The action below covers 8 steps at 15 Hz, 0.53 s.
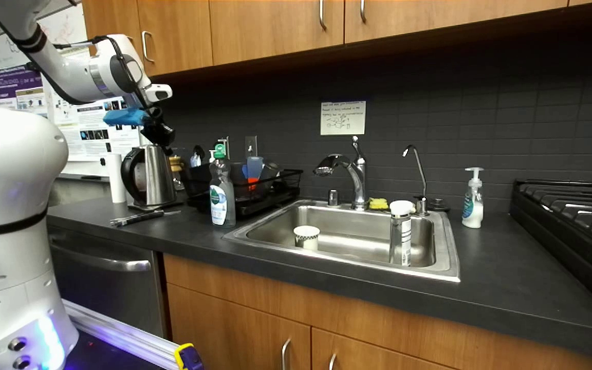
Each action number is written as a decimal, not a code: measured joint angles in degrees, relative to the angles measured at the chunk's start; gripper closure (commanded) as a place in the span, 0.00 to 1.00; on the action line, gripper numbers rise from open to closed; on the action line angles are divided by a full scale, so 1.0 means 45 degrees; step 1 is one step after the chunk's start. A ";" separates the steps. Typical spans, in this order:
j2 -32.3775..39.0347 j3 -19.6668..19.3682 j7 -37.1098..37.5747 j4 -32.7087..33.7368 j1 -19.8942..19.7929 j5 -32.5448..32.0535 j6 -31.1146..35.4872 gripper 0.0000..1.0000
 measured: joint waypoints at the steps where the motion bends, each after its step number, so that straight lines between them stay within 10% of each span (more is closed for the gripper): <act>1: -0.0390 0.0010 -0.0199 -0.0190 0.0089 0.0233 -0.0475 0.56; 8: -0.2727 0.0258 -0.0809 -0.1209 0.0739 0.1050 -0.3249 0.10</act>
